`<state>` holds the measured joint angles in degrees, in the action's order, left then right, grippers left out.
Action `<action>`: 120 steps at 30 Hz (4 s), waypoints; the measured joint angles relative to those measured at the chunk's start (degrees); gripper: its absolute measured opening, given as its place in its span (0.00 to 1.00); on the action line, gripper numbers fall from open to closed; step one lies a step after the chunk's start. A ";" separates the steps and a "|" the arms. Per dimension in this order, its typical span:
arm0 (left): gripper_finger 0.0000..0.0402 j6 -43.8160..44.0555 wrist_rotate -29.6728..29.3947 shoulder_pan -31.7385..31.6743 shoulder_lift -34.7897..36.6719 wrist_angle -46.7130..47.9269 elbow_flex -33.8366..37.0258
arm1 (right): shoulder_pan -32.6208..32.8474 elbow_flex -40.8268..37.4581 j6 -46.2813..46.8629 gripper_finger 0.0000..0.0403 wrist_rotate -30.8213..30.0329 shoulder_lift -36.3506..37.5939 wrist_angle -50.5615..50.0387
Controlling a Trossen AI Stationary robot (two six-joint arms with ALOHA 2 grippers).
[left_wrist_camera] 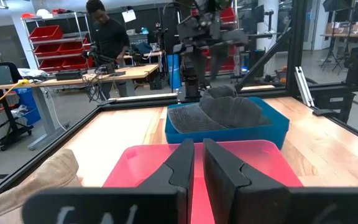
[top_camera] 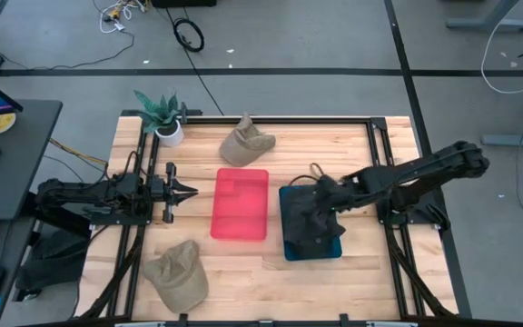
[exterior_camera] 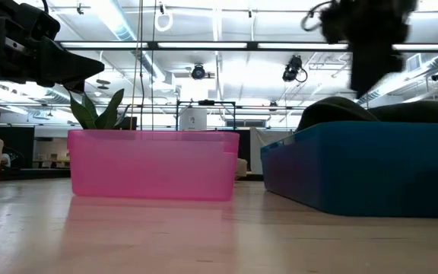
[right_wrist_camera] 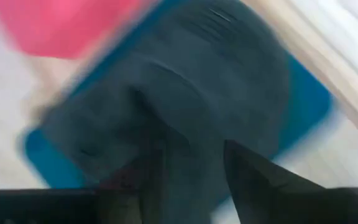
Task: Pick & Place hat
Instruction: Put the gray cap into the blue bin
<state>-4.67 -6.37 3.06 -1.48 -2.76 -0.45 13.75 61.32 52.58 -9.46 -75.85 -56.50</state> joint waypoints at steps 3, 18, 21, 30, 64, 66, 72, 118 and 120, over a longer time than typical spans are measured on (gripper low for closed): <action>0.10 0.00 0.00 -0.01 -0.02 0.00 0.00 | 1.77 0.00 8.58 0.38 -1.06 0.08 -8.63; 0.10 0.00 0.00 0.00 0.00 0.00 0.02 | 8.61 0.01 13.95 0.36 3.95 -9.26 -0.05; 0.10 0.01 0.00 0.00 -0.01 0.00 0.00 | 8.67 0.04 13.60 0.36 5.10 -11.82 1.44; 0.10 0.01 0.00 0.00 0.00 0.00 0.00 | 8.58 0.15 13.37 0.36 8.12 -18.36 -2.99; 0.10 0.01 0.00 0.00 -0.02 0.00 0.01 | -4.48 0.18 -4.38 0.31 -3.08 -17.29 11.20; 0.10 0.01 0.00 0.01 -0.01 0.00 0.00 | -4.78 0.28 -4.99 0.29 -2.96 -18.53 11.89; 0.10 0.02 0.00 0.01 -0.02 0.00 0.00 | -4.71 0.08 -5.04 0.26 -2.70 -17.84 12.98; 0.10 0.00 0.00 -0.01 0.00 -0.02 0.00 | 2.76 -18.78 1.63 0.00 0.64 -10.72 33.56; 0.10 0.01 0.00 -0.01 -0.02 -0.02 0.01 | 2.74 -20.58 2.44 0.00 0.79 -10.77 36.06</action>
<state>-4.65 -6.37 3.05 -1.50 -2.78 -0.44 16.49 40.74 55.02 -8.67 -86.62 -20.44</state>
